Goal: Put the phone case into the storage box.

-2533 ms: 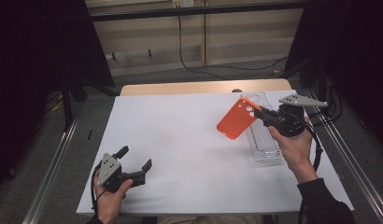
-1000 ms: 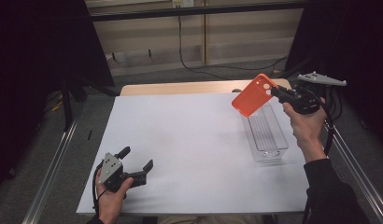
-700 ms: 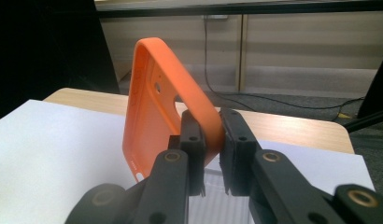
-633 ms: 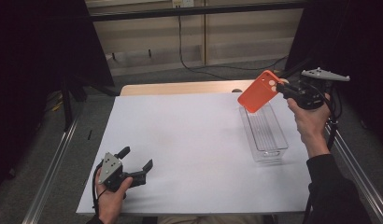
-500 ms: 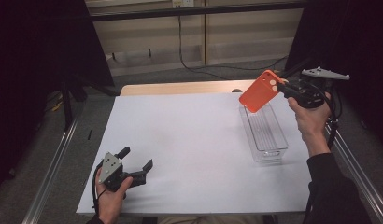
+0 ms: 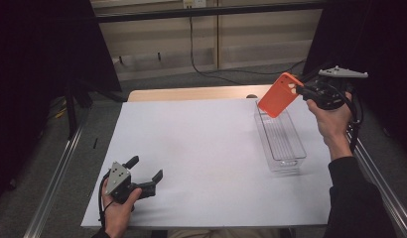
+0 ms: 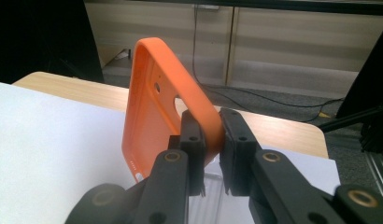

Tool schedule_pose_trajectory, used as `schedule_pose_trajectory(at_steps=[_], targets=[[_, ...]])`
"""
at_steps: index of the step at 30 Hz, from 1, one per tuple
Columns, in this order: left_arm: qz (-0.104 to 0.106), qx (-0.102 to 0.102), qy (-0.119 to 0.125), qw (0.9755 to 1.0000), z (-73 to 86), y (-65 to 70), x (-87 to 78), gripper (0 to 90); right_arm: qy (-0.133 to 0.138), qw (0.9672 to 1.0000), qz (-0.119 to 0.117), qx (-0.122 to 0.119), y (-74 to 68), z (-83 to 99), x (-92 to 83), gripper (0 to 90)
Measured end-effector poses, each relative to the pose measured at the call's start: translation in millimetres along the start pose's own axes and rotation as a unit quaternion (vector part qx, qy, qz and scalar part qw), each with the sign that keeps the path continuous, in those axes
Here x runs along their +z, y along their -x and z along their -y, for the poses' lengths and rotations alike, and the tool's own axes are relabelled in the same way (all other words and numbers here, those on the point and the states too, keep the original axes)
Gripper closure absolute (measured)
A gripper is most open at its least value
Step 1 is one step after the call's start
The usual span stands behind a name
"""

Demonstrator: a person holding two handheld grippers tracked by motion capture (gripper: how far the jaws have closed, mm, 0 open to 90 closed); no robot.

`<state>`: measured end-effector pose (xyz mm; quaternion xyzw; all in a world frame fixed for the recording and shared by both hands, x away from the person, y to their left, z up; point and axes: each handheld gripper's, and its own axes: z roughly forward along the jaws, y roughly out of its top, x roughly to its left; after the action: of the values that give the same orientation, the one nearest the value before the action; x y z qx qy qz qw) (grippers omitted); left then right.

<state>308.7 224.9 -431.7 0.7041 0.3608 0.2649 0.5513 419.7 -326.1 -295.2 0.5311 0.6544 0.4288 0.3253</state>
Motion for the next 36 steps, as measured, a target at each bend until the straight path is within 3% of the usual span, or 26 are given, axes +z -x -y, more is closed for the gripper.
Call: schedule_pose_trajectory(at_steps=[25,36], targets=[[0.001,0.002,-0.003,1.0,0.1,0.9,0.4,3.2,-0.046,0.998,0.013,-0.041,10.2,5.5,34.1,80.3],[0.0,0.006,-0.003,1.0,-0.4,0.4,-0.2,3.3,-0.063,0.9959,0.024,-0.061,7.5,4.2,49.6,80.4]])
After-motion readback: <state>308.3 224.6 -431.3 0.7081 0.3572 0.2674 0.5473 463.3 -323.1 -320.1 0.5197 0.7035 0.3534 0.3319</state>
